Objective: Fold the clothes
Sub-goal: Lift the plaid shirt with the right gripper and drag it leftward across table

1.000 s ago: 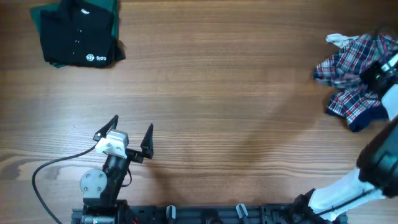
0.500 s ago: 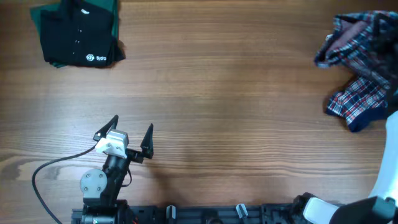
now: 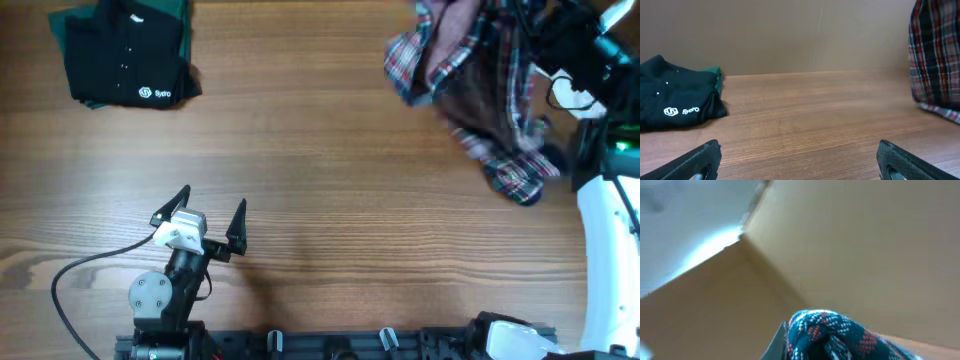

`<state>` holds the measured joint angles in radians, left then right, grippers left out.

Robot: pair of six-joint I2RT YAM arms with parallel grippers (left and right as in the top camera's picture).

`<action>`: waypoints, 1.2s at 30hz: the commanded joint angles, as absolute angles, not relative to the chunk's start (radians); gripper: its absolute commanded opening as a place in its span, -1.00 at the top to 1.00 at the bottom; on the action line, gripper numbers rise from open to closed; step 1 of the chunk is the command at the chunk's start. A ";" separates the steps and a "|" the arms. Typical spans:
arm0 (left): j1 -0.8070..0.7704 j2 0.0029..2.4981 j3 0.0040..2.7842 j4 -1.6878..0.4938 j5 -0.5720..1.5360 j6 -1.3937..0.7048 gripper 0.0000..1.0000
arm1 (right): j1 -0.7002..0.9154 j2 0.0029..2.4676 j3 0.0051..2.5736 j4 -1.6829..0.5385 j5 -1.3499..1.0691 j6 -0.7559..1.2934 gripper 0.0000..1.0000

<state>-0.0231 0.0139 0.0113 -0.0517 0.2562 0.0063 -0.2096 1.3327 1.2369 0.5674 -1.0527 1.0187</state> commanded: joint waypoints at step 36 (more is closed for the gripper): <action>-0.015 0.007 0.006 -0.053 0.250 0.019 -0.99 | 0.532 1.860 1.259 0.643 -0.611 0.837 0.92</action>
